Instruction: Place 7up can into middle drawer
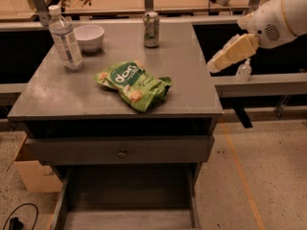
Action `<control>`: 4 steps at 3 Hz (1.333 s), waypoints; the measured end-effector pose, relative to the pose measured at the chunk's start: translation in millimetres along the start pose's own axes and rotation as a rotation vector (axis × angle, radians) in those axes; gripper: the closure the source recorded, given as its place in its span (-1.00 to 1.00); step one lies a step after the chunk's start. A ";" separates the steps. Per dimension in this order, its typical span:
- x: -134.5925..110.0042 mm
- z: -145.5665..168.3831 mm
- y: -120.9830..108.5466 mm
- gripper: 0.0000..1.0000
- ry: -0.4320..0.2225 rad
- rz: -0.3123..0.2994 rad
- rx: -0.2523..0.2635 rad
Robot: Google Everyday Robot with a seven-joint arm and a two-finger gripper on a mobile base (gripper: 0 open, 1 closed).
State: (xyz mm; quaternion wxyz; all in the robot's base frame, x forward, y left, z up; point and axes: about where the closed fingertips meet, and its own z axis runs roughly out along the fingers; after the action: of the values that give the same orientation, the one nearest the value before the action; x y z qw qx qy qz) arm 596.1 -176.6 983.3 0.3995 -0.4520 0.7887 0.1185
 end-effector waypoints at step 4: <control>-63.0 87.6 -81.2 -1.00 -0.370 0.251 0.140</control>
Offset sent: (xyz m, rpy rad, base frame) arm 0.1749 0.0340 0.0200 0.4812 -0.1901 -0.3016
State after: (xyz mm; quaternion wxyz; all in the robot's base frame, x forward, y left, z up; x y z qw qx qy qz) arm 724.7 -135.5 986.8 0.5498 -0.2923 0.7583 0.1931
